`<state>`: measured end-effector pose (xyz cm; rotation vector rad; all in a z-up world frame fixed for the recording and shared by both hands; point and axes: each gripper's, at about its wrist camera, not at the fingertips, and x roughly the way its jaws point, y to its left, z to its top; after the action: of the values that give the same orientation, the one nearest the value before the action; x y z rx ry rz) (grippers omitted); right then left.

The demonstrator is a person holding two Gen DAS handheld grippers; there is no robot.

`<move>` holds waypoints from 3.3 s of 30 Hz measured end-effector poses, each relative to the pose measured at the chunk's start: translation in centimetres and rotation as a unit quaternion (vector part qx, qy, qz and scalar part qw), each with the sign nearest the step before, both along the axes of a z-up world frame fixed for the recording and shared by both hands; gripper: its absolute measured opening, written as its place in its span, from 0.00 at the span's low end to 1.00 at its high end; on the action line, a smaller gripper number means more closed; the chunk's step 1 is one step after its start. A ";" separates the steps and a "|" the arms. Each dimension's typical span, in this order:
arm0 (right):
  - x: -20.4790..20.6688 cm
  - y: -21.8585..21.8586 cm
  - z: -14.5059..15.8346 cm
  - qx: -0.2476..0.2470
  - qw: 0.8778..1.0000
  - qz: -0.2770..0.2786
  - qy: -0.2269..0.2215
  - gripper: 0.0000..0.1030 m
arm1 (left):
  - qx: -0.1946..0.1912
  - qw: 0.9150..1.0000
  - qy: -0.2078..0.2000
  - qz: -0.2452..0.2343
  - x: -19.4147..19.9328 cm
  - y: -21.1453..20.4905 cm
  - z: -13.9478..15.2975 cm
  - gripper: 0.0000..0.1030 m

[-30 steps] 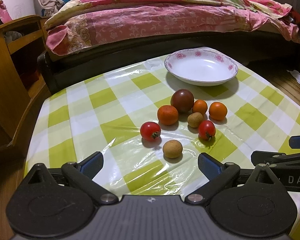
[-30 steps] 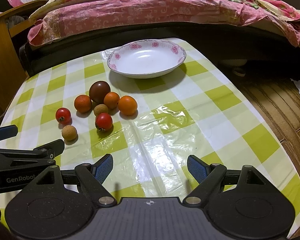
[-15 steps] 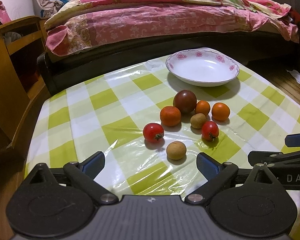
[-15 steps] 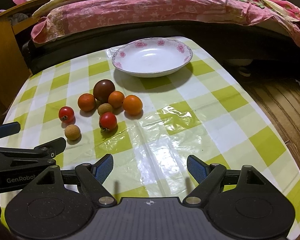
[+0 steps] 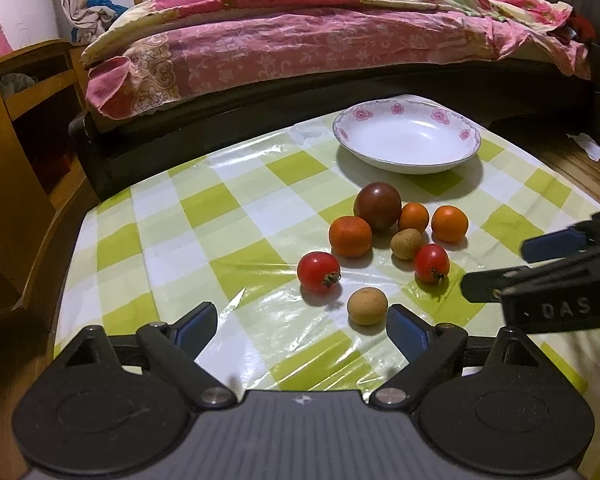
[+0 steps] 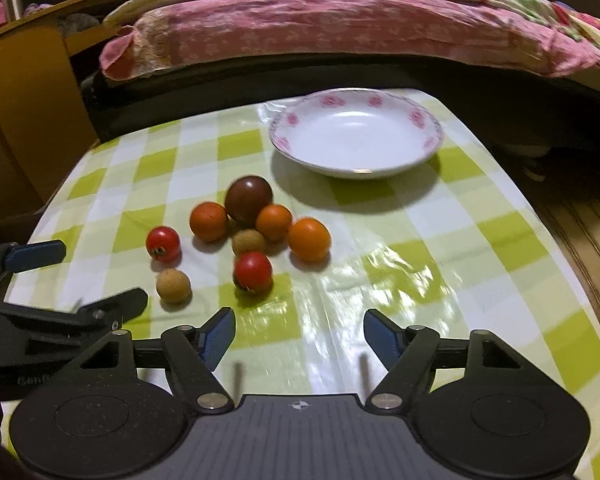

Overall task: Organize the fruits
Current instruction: 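Grasp a red cherry tomato with the right tool while the left tool grasps a tan round fruit, then lift and carry both held fruits over the white flowered plate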

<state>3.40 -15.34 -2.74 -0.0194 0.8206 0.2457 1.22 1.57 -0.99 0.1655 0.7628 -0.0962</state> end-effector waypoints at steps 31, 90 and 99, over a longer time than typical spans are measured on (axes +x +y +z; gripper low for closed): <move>4.9 2.2 -1.7 0.006 0.994 0.101 0.029 0.25 | -0.043 0.996 0.053 -0.066 2.2 -2.1 -2.3 0.41; 11.9 -4.4 2.8 0.023 0.999 -0.003 -0.043 0.24 | -0.030 0.991 -0.023 -0.125 14.3 -6.9 1.7 0.33; 13.8 -5.1 1.5 0.017 0.999 -0.010 -0.030 0.24 | -0.023 0.990 -0.010 -0.136 15.9 -7.7 0.2 0.33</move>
<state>17.20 -20.47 -1.22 0.0142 0.7561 0.2392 17.10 -6.13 -0.75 0.2250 0.7141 -0.3702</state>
